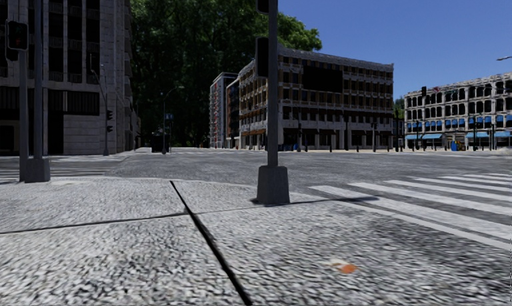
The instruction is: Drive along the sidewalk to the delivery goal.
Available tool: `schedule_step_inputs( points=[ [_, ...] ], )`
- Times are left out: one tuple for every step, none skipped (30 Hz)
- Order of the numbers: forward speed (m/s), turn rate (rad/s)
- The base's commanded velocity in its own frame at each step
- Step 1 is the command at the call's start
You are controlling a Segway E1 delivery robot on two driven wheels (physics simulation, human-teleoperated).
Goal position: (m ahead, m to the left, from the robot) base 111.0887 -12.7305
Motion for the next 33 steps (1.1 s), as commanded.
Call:
schedule_step_inputs(
  points=[
    [1.93, -0.74],
    [1.94, -0.74],
    [1.94, -0.74],
    [1.94, -0.74],
    [1.94, -0.74],
    [1.94, -0.74],
    [1.94, -0.74],
    [1.94, -0.74],
    [1.94, -0.74],
    [1.94, -0.74],
    [1.94, -0.74],
    [1.94, -0.74],
    [1.94, -0.74],
    [1.94, -0.74],
    [1.94, -0.74],
    [1.94, -0.74],
    [1.94, -0.74],
    [1.94, -0.74],
    [1.94, -0.74],
    [1.94, -0.74],
    [1.94, -0.74],
    [1.94, -0.74],
    [1.94, -0.74],
    [1.94, -0.74],
    [1.94, -0.74],
    [1.94, -0.74],
    [1.93, -0.74],
    [1.9, -0.74],
    [1.89, -0.74],
    [1.88, -0.74],
    [1.88, -0.74],
    [1.88, -0.74],
    [1.88, -0.71]
  ],
)
